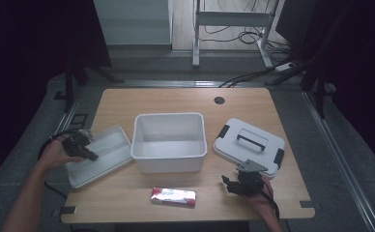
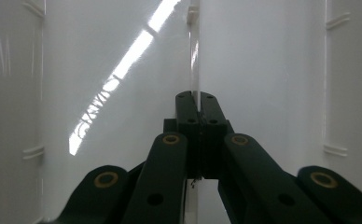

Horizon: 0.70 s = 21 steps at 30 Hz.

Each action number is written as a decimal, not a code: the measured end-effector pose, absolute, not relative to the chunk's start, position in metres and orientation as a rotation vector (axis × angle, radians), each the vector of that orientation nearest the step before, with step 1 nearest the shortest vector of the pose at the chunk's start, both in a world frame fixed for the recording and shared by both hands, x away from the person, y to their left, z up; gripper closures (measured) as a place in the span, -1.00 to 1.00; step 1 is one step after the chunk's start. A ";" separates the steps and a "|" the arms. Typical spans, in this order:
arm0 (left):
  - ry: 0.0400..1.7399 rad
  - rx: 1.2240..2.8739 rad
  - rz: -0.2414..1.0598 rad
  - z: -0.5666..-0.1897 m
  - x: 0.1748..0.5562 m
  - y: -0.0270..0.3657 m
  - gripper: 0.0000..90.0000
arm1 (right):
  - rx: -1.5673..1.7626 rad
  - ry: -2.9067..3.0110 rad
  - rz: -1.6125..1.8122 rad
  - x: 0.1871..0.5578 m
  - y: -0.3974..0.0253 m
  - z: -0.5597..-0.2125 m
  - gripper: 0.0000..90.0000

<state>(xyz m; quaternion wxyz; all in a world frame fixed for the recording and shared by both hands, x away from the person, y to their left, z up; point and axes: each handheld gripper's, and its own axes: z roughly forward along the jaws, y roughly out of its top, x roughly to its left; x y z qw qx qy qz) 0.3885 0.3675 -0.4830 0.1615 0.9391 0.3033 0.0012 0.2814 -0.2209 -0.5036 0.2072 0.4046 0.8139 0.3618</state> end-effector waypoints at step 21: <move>0.820 2.647 0.183 -0.456 0.387 0.352 0.21 | 0.825 2.508 1.099 0.268 -0.169 -0.459 -0.36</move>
